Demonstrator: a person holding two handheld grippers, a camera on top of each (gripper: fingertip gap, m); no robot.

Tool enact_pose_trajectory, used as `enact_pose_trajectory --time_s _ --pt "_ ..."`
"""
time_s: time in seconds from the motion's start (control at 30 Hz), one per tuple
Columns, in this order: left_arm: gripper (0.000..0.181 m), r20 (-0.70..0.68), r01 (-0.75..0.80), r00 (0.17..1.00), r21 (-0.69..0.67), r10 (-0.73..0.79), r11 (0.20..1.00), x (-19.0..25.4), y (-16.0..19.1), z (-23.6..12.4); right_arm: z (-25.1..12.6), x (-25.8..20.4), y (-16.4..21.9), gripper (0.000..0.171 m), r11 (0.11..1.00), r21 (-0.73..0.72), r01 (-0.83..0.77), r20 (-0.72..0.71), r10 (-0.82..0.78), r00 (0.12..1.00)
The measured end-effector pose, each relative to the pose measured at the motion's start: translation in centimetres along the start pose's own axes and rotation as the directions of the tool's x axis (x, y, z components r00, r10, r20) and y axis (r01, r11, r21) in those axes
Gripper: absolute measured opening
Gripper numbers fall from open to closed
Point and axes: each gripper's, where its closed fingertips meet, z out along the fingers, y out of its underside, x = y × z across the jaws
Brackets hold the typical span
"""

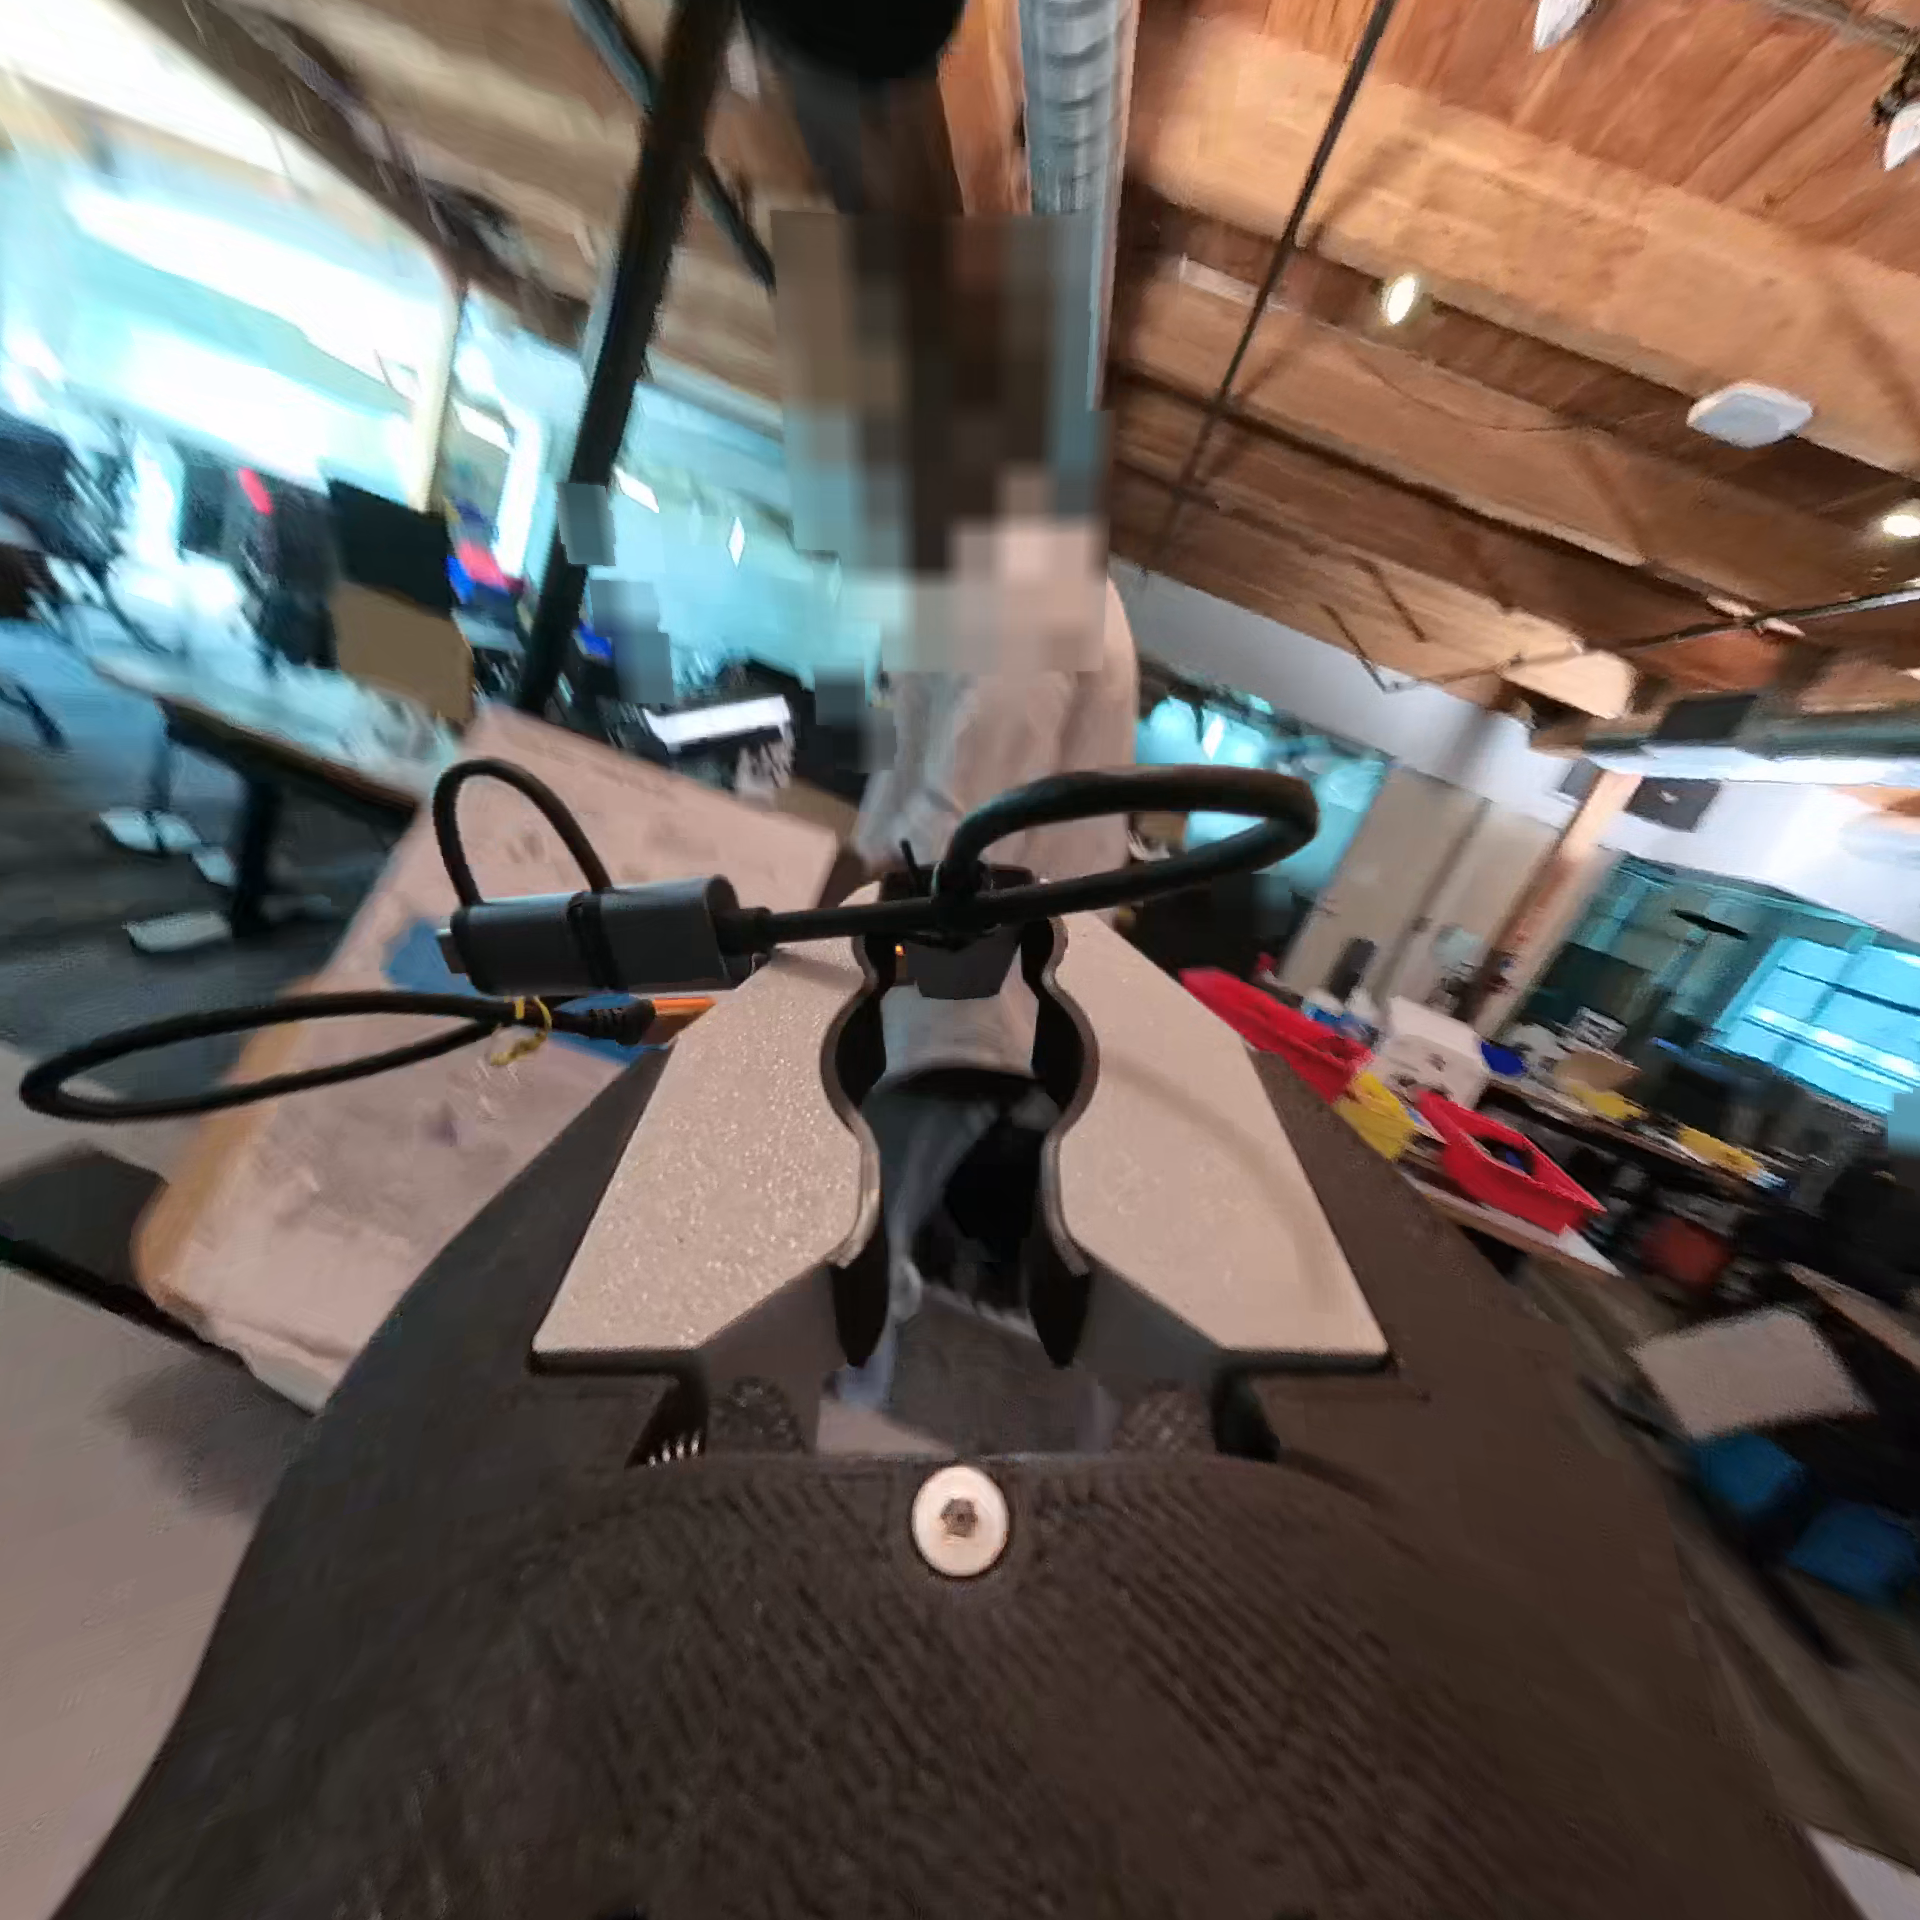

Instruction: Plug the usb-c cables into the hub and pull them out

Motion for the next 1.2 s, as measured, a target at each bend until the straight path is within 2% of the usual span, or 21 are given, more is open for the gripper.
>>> enact_pose_trajectory --time_s 0.1,0.2,0.27,0.3,0.4,0.53,0.6,0.63,0.7,0.77,0.87,0.9,0.93,0.97,1.03,1.1,1.17,1.2 --pt "0.041 -0.003 -0.005 1.0 -0.017 0.005 1.0 -0.2 0.2 -0.2 1.5 -1.6 9.6 0.023 0.949 -0.265 0.169 0.012 -0.172 0.985" --pt "0.041 -0.024 -0.011 1.0 -0.039 0.01 0.999 0.0 0.5 -0.4 0.7 -3.6 21.8 0.023 0.722 -0.582 0.374 0.149 -0.357 0.922" --pt "0.041 -0.032 -0.011 0.999 -0.058 0.009 0.998 0.1 0.8 -0.5 -1.2 -6.0 29.3 0.023 0.539 -0.719 0.439 0.306 -0.322 0.896" --pt "0.041 -0.035 -0.016 0.999 -0.062 0.013 0.998 0.2 0.8 -0.5 -2.1 -7.0 32.1 0.023 0.474 -0.754 0.455 0.357 -0.286 0.889" --pt "0.042 -0.04 -0.032 0.999 -0.069 0.029 0.997 0.4 0.9 -0.6 -4.6 -9.0 38.5 0.023 0.304 -0.825 0.477 0.439 -0.187 0.879" --pt "0.042 -0.054 -0.035 0.998 -0.093 0.03 0.995 0.7 1.4 -0.2 -8.0 -11.6 44.3 0.024 0.114 -0.86 0.498 0.499 -0.018 0.866" --pt "0.042 -0.061 -0.034 0.998 -0.106 0.027 0.994 0.9 1.8 0.0 -8.1 -10.2 46.1 0.032 0.058 -0.856 0.514 0.507 -0.098 0.856" --pt "0.043 -0.066 -0.033 0.998 -0.114 0.025 0.993 1.0 2.0 0.1 -7.6 -9.1 46.6 0.032 0.06 -0.855 0.516 0.501 -0.168 0.849" --pt "0.043 -0.069 -0.034 0.997 -0.13 0.025 0.991 1.0 2.4 0.2 -7.6 -8.5 47.2 0.051 0.061 -0.833 0.551 0.533 -0.185 0.826" --pt "0.044 -0.065 -0.038 0.997 -0.141 0.029 0.989 0.9 2.6 0.2 -8.9 -8.5 47.2 0.075 -0.006 -0.797 0.604 0.601 -0.12 0.79" --pt "0.045 -0.06 -0.038 0.998 -0.141 0.029 0.989 0.7 2.6 0.1 -10.8 -7.9 45.3 0.097 -0.083 -0.745 0.662 0.667 -0.056 0.743" --pt "0.045 -0.056 -0.035 0.998 -0.138 0.027 0.99 0.6 2.4 0.0 -10.6 -7.3 44.4 0.1 -0.079 -0.752 0.655 0.66 -0.084 0.747" --pt "0.046 -0.048 -0.034 0.998 -0.133 0.028 0.991 0.5 2.1 -0.2 -9.9 -6.9 43.3 0.1 -0.041 -0.771 0.636 0.635 -0.128 0.762" --pt "0.046 -0.032 -0.036 0.999 -0.122 0.032 0.992 0.2 1.6 -0.5 -9.2 -7.3 42.1 0.1 0.034 -0.793 0.609 0.598 -0.154 0.787" --pt "0.046 0.006 -0.047 0.999 -0.084 0.048 0.995 -0.6 0.3 -1.5 -8.1 -10.1 39.7 0.101 0.27 -0.803 0.532 0.517 -0.131 0.846" --pt "0.045 0.067 -0.056 0.996 -0.063 0.06 0.996 -1.9 -1.0 -3.0 -8.3 -14.4 37.1 0.1 0.512 -0.753 0.412 0.465 -0.028 0.885" --pt "0.043 0.164 -0.072 0.983 -0.076 0.084 0.995 -4.3 -1.9 -4.9 -10.2 -19.1 35.2 0.099 0.668 -0.673 0.318 0.495 0.087 0.865" --pt "0.041 0.213 -0.09 0.971 -0.1 0.11 0.991 -5.7 -2.2 -5.8 -11.6 -21.2 34.8 0.098 0.712 -0.636 0.298 0.53 0.122 0.839"
